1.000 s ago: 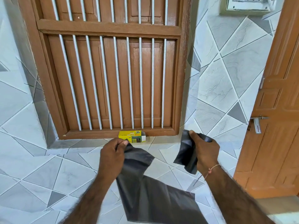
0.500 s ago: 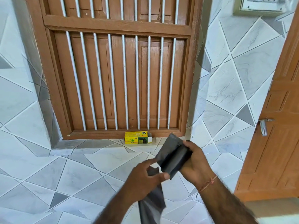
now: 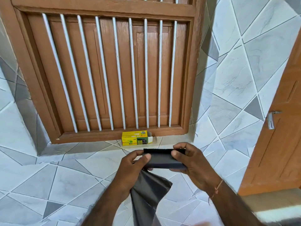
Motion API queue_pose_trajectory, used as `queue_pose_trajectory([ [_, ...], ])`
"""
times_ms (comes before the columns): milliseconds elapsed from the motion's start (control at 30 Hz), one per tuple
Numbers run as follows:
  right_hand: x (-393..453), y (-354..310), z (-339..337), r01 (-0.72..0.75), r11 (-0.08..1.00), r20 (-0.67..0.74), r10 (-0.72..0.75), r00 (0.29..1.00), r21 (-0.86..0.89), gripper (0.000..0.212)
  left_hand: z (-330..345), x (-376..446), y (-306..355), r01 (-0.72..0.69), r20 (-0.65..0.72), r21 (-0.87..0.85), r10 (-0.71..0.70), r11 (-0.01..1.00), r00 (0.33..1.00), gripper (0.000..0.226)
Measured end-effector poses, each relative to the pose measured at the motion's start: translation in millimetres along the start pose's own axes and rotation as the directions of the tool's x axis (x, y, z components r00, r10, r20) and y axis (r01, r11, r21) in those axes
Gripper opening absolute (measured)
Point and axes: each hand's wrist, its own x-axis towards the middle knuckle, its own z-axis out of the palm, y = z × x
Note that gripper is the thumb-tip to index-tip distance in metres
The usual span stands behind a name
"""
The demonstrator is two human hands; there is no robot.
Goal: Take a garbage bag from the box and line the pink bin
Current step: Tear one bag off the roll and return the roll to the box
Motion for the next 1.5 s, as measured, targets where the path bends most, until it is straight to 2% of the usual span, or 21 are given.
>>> queue_pose_trajectory([
  [100, 26, -1, -13, 0.081, 0.971, 0.117, -0.055, 0.992, -0.224, 0.032, 10, 31, -1, 0.053, -0.002, -0.026, -0.053, 0.998, 0.999, 0.017],
  [167, 52, 1, -22, 0.137, 0.942, 0.131, -0.101, 0.986, -0.306, 0.029, 20, 55, -2, 0.061, -0.022, 0.009, -0.061, 0.998, 0.998, 0.020],
  [233, 82, 4, -35, 0.153, 0.943, 0.079, -0.135, 0.988, -0.296, 0.024, 23, 85, -3, -0.004, -0.091, 0.239, 0.027, 0.971, 0.996, 0.021],
  [300, 110, 9, -52, 0.129, 0.964, -0.018, -0.137, 0.990, -0.233, 0.021, 18, 112, -2, -0.061, -0.163, 0.587, 0.191, 0.807, 0.968, 0.019],
  [333, 122, 12, -61, 0.116, 0.975, -0.071, -0.132, 0.989, -0.189, 0.020, 13, 123, -1, -0.058, -0.189, 0.671, 0.247, 0.739, 0.950, 0.016],
  [400, 145, 18, -79, 0.088, 0.989, -0.145, -0.105, 0.984, -0.118, 0.019, 6, 146, -1, -0.034, -0.233, 0.749, 0.311, 0.662, 0.921, 0.015],
  [500, 173, 33, -94, 0.054, 0.995, -0.162, -0.066, 0.985, -0.081, 0.019, 8, 179, -5, -0.041, -0.203, 0.824, 0.362, 0.565, 0.910, 0.020],
  [633, 199, 54, -86, 0.022, 0.998, -0.143, -0.030, 0.989, -0.061, 0.020, 9, 207, -13, -0.031, -0.276, 0.786, 0.396, 0.617, 0.876, 0.010],
  [700, 206, 59, -76, 0.027, 0.996, -0.142, -0.039, 0.989, -0.084, 0.022, 3, 213, -20, -0.005, -0.232, 0.865, 0.408, 0.502, 0.883, 0.012],
  [800, 212, 63, -64, 0.043, 0.991, -0.146, -0.061, 0.987, -0.124, 0.022, -3, 213, -29, 0.046, -0.108, 0.979, 0.320, 0.196, 0.941, 0.022],
  [833, 213, 65, -61, 0.058, 0.985, -0.149, -0.083, 0.985, -0.162, 0.022, -5, 212, -28, 0.053, -0.093, 0.988, 0.293, 0.144, 0.952, 0.027],
  [933, 215, 69, -51, 0.100, 0.949, -0.163, -0.154, 0.975, -0.299, 0.023, -15, 216, -17, -0.010, -0.024, 0.992, 0.276, 0.123, 0.961, 0.049],
  [1000, 213, 67, -40, 0.102, 0.938, -0.163, -0.163, 0.973, -0.331, 0.023, -24, 221, -9, -0.062, 0.039, 0.989, 0.172, 0.131, 0.984, 0.069],
  [1133, 204, 68, -30, 0.126, 0.907, -0.165, -0.207, 0.964, -0.402, 0.025, -37, 228, -11, -0.128, 0.128, 0.992, 0.015, -0.013, 0.992, 0.069],
  [1200, 198, 70, -29, 0.140, 0.916, -0.191, -0.224, 0.956, -0.376, 0.024, -43, 229, -19, -0.163, 0.163, 0.987, 0.024, -0.002, 0.986, 0.064],
  [1267, 194, 68, -30, 0.158, 0.946, -0.237, -0.228, 0.944, -0.283, 0.024, -50, 230, -26, -0.193, 0.188, 0.978, 0.066, 0.076, 0.980, 0.061],
  [1367, 194, 58, -27, 0.163, 0.986, -0.169, -0.153, 0.974, 0.046, 0.026, -59, 228, -31, -0.219, 0.183, 0.946, 0.161, 0.240, 0.970, 0.062],
  [1433, 195, 54, -23, 0.108, 0.980, -0.061, -0.099, 0.993, 0.167, 0.050, -62, 226, -30, -0.234, 0.170, 0.913, 0.208, 0.335, 0.963, 0.065],
  [1500, 196, 52, -20, 0.097, 0.983, -0.032, -0.093, 0.995, 0.154, 0.068, -64, 224, -27, -0.263, 0.176, 0.885, 0.248, 0.383, 0.953, 0.066],
])
